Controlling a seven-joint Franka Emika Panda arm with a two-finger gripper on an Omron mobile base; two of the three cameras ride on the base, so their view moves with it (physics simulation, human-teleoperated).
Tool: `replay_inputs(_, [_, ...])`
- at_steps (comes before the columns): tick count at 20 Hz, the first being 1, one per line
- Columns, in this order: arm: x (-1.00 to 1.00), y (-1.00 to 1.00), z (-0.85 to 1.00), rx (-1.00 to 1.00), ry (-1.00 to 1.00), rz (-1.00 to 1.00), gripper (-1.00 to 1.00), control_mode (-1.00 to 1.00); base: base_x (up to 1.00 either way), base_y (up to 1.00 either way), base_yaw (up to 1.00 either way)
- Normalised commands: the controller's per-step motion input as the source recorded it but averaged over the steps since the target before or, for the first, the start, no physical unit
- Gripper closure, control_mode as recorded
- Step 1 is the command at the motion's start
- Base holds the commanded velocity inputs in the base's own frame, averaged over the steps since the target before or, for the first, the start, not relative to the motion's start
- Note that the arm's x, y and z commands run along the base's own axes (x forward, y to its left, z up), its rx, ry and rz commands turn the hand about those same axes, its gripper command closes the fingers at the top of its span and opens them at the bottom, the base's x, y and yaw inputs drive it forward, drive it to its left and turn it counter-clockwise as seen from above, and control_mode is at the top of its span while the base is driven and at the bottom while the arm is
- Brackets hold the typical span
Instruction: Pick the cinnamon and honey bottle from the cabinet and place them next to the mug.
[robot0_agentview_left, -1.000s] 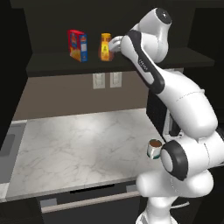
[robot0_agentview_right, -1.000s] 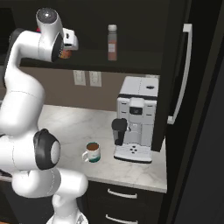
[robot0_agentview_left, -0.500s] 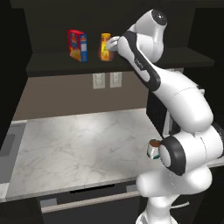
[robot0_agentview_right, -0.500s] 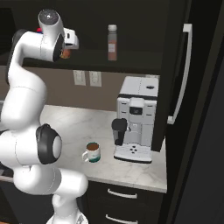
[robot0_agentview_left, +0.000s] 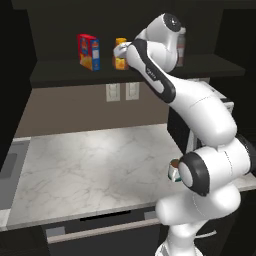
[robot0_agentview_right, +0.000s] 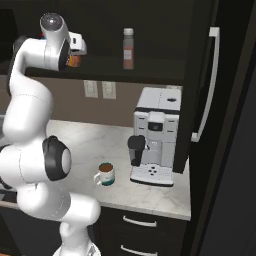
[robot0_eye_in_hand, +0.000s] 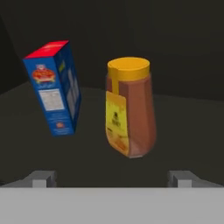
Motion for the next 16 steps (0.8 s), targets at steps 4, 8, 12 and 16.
replay_inputs(4, [0.12,0.00,0.00,0.00,0.00,0.01,-1.00,-1.00,0.00,0.00,0.00])
replay_inputs(8, [0.15,-0.01,0.00,0.00,0.00,0.00,-1.00,-1.00,0.00,0.00,0.00])
replay_inputs(12, [0.08,-0.17,0.00,0.00,0.00,0.00,-1.00,-1.00,0.00,0.00,0.00])
replay_inputs(16, [0.06,-0.32,0.00,0.00,0.00,0.00,-1.00,-1.00,0.00,0.00,0.00])
